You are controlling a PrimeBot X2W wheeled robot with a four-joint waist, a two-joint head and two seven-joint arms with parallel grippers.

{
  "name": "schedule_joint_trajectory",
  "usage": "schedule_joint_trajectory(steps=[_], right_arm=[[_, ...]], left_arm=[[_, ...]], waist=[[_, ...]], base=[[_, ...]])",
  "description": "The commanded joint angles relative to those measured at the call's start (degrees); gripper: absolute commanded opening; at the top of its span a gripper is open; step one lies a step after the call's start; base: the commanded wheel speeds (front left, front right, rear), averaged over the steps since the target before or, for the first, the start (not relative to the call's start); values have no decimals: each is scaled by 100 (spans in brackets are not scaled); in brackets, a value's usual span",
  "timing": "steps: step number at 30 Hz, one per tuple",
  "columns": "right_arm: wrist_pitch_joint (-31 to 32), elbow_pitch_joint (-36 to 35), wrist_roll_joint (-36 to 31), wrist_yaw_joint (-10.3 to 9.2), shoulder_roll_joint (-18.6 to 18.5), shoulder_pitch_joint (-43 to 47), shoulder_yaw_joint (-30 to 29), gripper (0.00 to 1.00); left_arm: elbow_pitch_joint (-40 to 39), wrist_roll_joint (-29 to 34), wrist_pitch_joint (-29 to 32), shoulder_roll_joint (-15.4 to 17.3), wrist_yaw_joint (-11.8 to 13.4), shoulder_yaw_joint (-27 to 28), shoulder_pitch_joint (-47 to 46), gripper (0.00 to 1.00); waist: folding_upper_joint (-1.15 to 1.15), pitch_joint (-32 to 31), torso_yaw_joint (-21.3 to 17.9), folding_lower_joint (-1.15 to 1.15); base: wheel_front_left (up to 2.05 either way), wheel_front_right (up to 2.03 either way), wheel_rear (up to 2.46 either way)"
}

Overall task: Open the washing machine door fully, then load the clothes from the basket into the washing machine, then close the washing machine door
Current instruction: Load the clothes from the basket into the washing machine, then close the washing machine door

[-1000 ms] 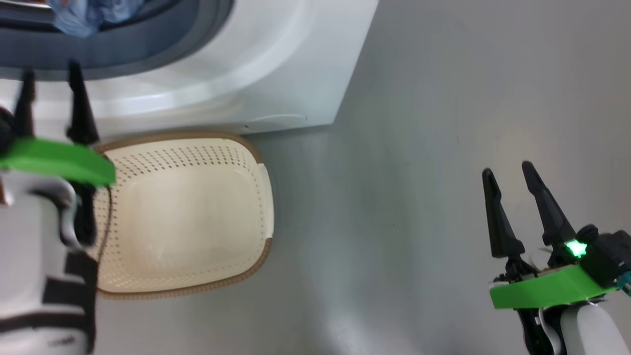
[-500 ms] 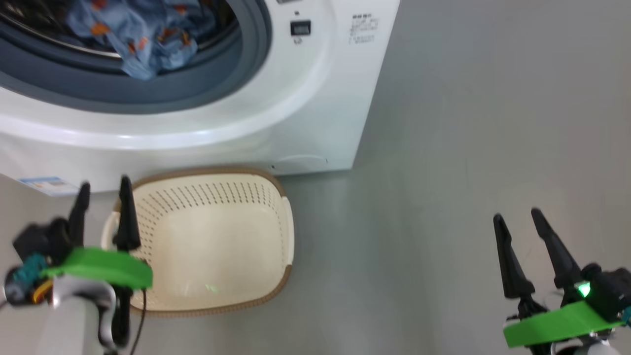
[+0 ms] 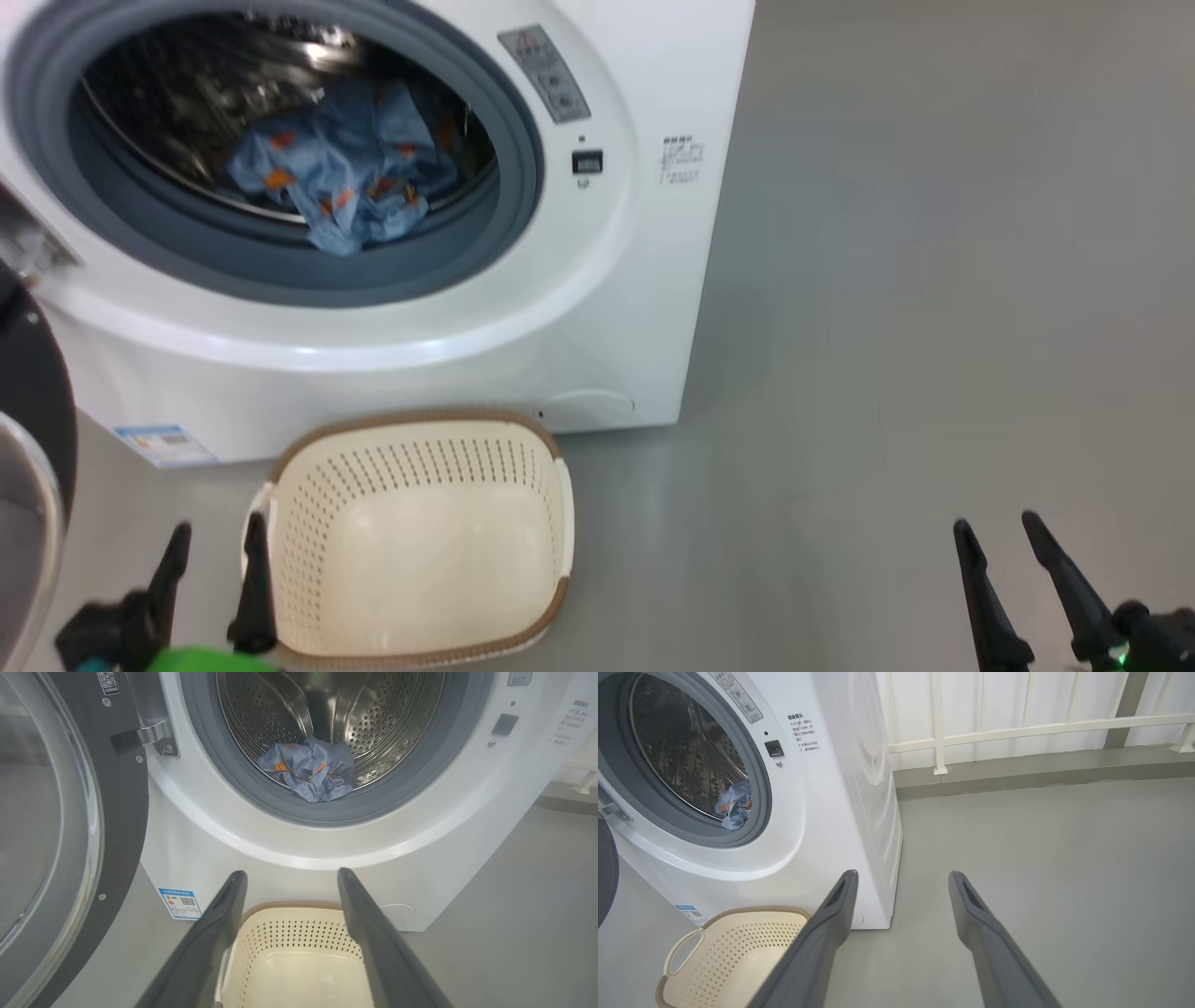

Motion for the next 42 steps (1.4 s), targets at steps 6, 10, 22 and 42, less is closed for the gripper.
schedule_joint_trajectory(steps=[6,10,22,42], right_arm=[[-27,-145,37,16,-146,315,34,100],[-27,-165,50,16,-164,457,-22,100],[-27,-210,36,16,-165,509,-39,100],[-27,-214,36,16,-151,494,-41,100]], left_arm=[[-504,7,-36,42,-14,291,558,100],[-702,-1,-36,26,-14,342,857,100],[-898,-10,-36,15,-14,330,978,100],[-988,76,-36,-47,-14,374,960,100]], waist=[[0,-542,-20,0],[0,-657,-11,0],[0,-704,-11,0],[0,-676,29,0]], base=[[0,0,0],[0,0,0],[0,0,0],[-78,78,0]])
